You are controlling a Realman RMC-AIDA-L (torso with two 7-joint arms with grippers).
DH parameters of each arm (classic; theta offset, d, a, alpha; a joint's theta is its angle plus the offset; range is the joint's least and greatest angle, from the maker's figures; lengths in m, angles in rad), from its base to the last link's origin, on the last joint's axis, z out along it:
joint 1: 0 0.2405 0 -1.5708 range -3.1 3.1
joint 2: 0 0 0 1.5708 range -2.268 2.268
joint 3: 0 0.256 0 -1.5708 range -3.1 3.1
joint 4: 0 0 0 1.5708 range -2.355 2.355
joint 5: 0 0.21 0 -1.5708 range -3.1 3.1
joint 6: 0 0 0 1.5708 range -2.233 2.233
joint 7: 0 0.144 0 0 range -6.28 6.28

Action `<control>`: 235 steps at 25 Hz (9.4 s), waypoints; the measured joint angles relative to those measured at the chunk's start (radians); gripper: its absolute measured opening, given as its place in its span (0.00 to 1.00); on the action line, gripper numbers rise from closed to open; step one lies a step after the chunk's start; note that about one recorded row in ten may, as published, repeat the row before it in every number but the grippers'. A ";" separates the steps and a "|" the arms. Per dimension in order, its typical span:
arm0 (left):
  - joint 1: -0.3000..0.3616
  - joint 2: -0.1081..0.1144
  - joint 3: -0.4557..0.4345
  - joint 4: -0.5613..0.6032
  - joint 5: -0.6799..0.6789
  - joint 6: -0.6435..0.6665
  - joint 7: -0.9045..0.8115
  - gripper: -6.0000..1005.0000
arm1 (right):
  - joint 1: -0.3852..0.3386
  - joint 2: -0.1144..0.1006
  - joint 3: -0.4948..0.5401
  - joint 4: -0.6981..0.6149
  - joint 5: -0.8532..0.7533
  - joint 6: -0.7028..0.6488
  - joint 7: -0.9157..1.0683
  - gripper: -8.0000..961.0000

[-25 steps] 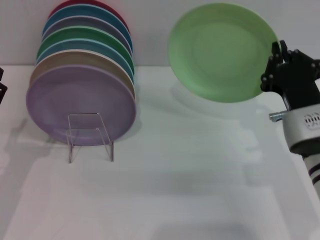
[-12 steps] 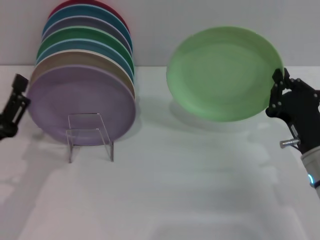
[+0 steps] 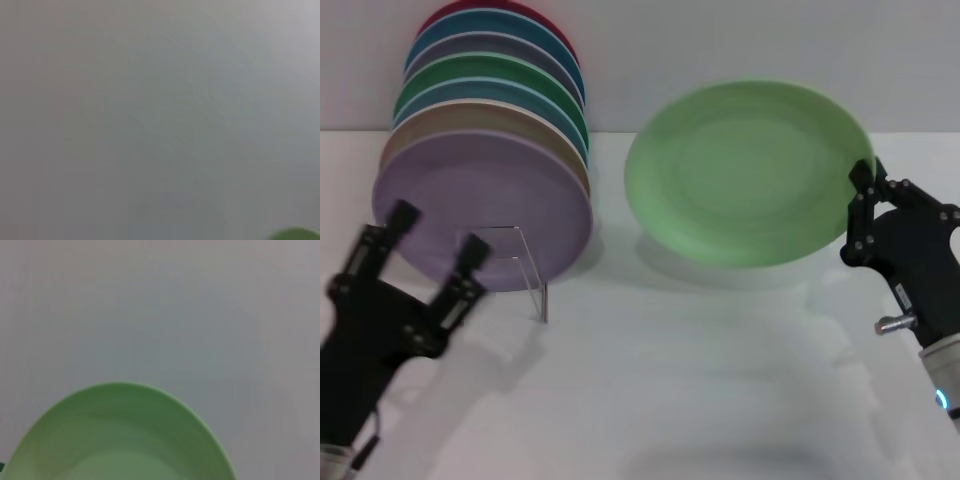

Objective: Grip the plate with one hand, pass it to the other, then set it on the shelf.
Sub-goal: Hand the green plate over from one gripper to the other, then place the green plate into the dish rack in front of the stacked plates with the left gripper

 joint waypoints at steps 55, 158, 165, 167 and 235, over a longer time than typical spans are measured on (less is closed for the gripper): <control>-0.081 -0.002 0.155 -0.154 -0.048 -0.402 0.069 0.68 | -0.085 0.004 -0.248 0.141 0.092 -0.079 -0.231 0.04; -0.092 -0.002 0.164 -0.181 -0.073 -0.420 0.069 0.07 | -0.105 0.003 -0.405 0.309 0.252 -0.146 -0.617 0.03; -0.096 -0.001 0.162 -0.174 -0.072 -0.420 0.074 0.06 | -0.106 0.002 -0.405 0.302 0.250 -0.146 -0.618 0.04; -0.096 -0.001 0.163 -0.173 -0.072 -0.420 0.079 0.06 | -0.106 0.000 -0.410 0.296 0.247 -0.151 -0.620 0.03; -0.242 0.168 -0.036 0.210 0.012 0.010 0.687 0.05 | -0.076 -0.001 -0.561 0.114 0.561 -0.299 -0.421 0.34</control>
